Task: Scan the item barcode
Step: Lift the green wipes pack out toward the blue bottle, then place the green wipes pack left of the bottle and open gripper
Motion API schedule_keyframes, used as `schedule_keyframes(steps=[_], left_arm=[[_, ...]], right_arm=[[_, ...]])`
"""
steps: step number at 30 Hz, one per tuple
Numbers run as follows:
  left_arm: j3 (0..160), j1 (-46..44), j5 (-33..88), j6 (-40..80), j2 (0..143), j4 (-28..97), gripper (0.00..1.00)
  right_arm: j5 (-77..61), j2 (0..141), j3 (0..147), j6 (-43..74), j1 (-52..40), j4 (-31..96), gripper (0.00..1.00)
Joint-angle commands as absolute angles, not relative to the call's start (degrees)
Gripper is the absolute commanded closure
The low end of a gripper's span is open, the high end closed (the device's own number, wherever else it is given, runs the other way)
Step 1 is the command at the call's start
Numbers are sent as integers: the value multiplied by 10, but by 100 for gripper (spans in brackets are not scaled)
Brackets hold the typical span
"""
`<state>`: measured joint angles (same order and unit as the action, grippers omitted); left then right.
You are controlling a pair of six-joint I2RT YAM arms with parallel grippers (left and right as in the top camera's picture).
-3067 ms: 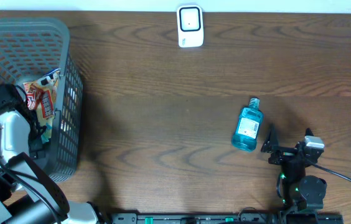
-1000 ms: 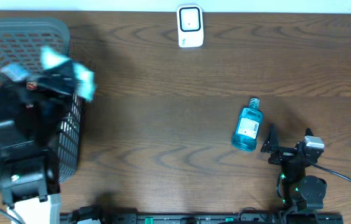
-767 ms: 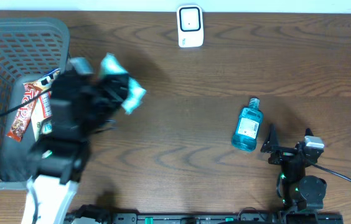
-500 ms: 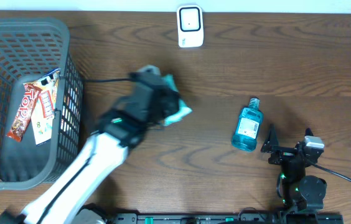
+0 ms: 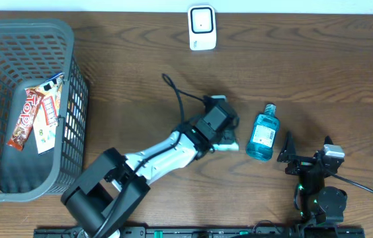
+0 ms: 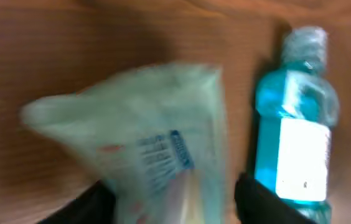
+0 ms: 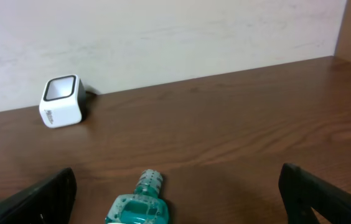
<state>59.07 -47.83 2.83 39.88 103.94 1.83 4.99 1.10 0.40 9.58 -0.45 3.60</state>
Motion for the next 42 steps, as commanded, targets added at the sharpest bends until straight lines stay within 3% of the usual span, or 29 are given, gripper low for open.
schedule_keyframes(steps=[1, 2, 6, 7, 10, 12, 13, 24, 35, 42], left_arm=[[604, -488, 18, 310, 1035, 8, 12], [605, -488, 18, 301, 1035, 10, 8], [607, -486, 18, 300, 1025, 17, 7], [607, -486, 18, 300, 1022, 16, 19], [607, -486, 5, 300, 1018, 17, 69], [607, -486, 2, 300, 1017, 16, 91], [607, -486, 1, 300, 1017, 16, 92], [588, -477, 45, 359, 1020, 4, 93], [521, -411, 176, 424, 1028, -106, 93], [451, -394, 264, 456, 1042, -244, 93]], right_arm=[[59, 11, 3, 89, -8, 37, 1], [59, 11, 3, 89, -8, 37, 1], [59, 11, 3, 89, -8, 37, 1], [59, 11, 3, 89, -8, 37, 1], [59, 11, 3, 89, -8, 37, 1], [59, 11, 3, 89, -8, 37, 1], [59, 11, 3, 89, -8, 37, 1], [59, 11, 3, 89, -8, 37, 1], [59, 11, 3, 89, -8, 37, 1], [59, 11, 3, 89, -8, 37, 1]])
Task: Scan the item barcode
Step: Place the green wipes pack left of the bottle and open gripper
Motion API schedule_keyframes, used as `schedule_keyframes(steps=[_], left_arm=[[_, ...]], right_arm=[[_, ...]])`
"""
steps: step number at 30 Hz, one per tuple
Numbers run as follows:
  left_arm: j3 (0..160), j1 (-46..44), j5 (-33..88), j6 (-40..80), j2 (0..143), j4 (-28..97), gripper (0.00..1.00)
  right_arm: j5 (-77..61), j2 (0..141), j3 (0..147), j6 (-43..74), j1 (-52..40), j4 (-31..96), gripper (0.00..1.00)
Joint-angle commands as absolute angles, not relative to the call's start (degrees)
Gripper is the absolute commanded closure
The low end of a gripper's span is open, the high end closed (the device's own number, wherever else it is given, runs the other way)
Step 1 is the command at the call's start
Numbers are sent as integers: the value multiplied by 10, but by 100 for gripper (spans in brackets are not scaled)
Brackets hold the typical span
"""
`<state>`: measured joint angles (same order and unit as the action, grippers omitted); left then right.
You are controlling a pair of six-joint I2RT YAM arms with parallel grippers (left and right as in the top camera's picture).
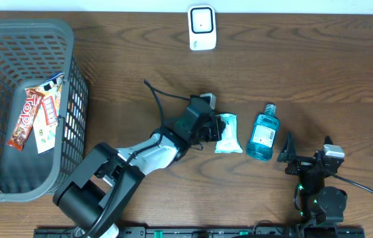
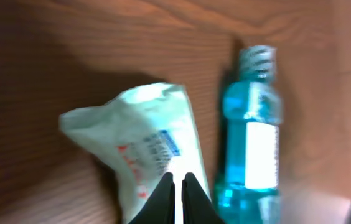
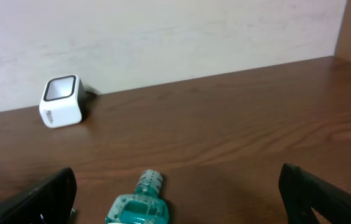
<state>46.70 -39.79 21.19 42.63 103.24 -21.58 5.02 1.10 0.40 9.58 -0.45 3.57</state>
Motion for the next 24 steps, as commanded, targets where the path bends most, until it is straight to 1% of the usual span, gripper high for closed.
schedule_keyframes(steps=[1, 10, 15, 19, 24], left_arm=[[448, -394, 263, 466, 1045, -249, 93], [446, -391, 263, 488, 1107, -253, 92], [446, -375, 264, 486, 1140, -258, 93], [446, -373, 267, 483, 1127, -258, 93], [447, -374, 290, 425, 1050, -255, 93]], right_arm=[[59, 11, 3, 89, -8, 37, 1], [59, 11, 3, 89, -8, 37, 1], [59, 11, 3, 89, -8, 37, 1], [59, 11, 3, 89, -8, 37, 1], [59, 11, 3, 89, -8, 37, 1]])
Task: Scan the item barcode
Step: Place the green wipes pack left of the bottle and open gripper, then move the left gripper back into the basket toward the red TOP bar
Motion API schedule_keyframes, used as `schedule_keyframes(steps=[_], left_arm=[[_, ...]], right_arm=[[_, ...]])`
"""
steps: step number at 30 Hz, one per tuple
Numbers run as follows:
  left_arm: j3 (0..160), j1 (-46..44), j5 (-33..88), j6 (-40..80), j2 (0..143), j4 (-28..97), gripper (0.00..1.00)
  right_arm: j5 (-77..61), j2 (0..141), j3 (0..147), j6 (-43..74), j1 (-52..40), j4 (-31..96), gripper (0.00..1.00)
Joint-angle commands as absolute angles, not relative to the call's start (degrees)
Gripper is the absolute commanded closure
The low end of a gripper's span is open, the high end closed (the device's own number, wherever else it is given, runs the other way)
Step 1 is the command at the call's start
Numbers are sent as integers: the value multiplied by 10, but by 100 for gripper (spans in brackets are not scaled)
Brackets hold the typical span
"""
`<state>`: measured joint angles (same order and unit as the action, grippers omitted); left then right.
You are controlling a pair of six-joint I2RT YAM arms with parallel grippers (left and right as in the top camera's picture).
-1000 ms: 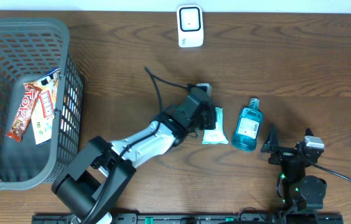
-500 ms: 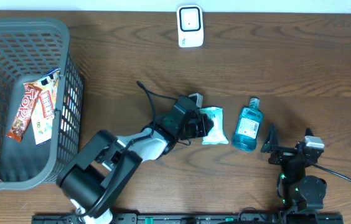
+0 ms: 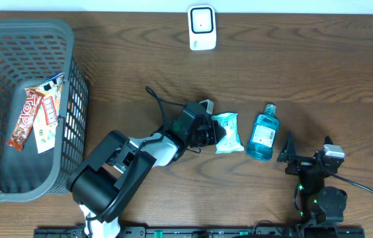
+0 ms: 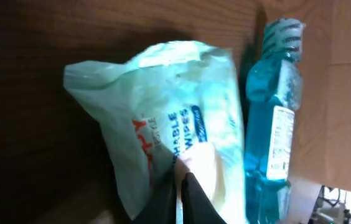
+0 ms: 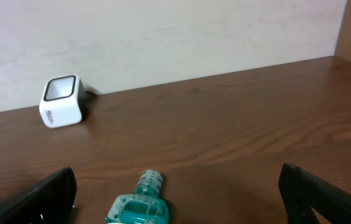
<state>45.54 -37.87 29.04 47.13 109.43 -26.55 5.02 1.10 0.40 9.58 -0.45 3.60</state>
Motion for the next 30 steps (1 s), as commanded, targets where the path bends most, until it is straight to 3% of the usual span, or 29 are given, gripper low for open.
schedule_keyframes(steps=[1, 5, 8, 12, 16, 21, 30], left_arm=[[448, -373, 289, 411, 1026, -248, 93], [461, -361, 278, 363, 930, -196, 91], [481, -337, 239, 326, 851, -126, 83], [530, -291, 171, 267, 767, -21, 28], [620, -234, 95, 205, 721, 109, 0], [740, -140, -17, 203, 718, 251, 2], [799, 118, -39, 408, 729, 365, 2]], right_arm=[[59, 11, 3, 89, -8, 37, 1], [59, 11, 3, 89, -8, 37, 1], [59, 11, 3, 89, -8, 37, 1], [59, 11, 3, 89, -8, 37, 1], [59, 11, 3, 89, -8, 37, 1], [59, 11, 3, 89, -8, 37, 1], [59, 11, 3, 89, -8, 37, 1]])
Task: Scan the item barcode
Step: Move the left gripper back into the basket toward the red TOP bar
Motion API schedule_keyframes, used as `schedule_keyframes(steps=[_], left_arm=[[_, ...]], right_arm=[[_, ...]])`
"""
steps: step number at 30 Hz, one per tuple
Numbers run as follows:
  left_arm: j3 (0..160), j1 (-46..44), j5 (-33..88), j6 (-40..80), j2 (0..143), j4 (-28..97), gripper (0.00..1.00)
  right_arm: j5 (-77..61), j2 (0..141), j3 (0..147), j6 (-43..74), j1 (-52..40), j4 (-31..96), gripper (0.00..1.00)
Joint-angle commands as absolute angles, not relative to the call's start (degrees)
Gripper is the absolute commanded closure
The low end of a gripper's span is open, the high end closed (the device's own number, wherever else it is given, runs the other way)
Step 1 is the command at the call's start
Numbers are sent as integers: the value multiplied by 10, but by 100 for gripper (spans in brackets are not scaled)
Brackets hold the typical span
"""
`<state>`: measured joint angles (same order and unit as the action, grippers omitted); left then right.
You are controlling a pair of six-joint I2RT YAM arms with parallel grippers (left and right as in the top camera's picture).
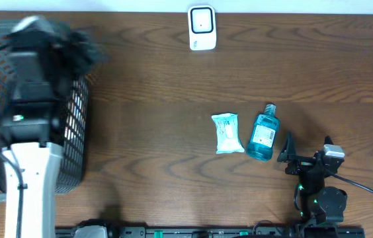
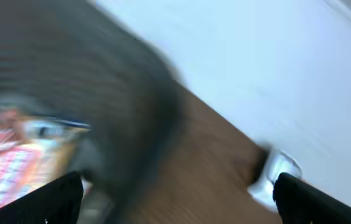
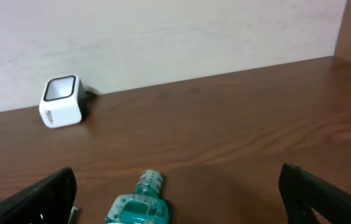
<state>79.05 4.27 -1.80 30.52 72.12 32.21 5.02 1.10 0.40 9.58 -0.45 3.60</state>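
Observation:
A pale green wipes pack (image 1: 227,133) lies flat mid-table, with a blue mouthwash bottle (image 1: 262,135) on its side just to its right. The white scanner (image 1: 201,28) stands at the far edge. My left gripper (image 1: 74,45), blurred, is over the grey basket's right rim; in the left wrist view the left gripper (image 2: 175,199) is open and empty, with snack bars (image 2: 10,165) below left and the scanner (image 2: 276,174) to the right. My right gripper (image 3: 177,183) is open and empty just behind the bottle (image 3: 139,206).
The basket fills the table's left end, and the left arm (image 1: 31,165) rises across it. The right arm's base and cable (image 1: 322,198) sit at the front right. A pale wall (image 3: 163,37) runs behind the scanner (image 3: 60,101).
My left gripper was shut with its tips at the wipes pack mid-table. It is now far left over the basket rim, open and empty. The pack lies by the bottle. The right arm is unmoved.
First my left gripper's fingers stood either side of the wipes pack, just left of the bottle. Then the pack lay on the table with the gripper shut beside it, then shut touching it. Now the arm is over the basket, and pack and bottle lie side by side.

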Motion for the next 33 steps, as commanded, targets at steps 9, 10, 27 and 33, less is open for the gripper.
schedule_keyframes(steps=[9, 10, 27, 33], left_arm=[[798, 264, -36, 548, 833, 488, 2], [798, 269, -37, 548, 844, 491, 2], [798, 291, -46, 721, 1046, 453, 2], [798, 291, -93, 721, 1067, 400, 2]], right_arm=[[59, 11, 3, 89, -8, 37, 1], [59, 11, 3, 89, -8, 37, 1], [59, 11, 3, 89, -8, 37, 1], [59, 11, 3, 89, -8, 37, 1]])
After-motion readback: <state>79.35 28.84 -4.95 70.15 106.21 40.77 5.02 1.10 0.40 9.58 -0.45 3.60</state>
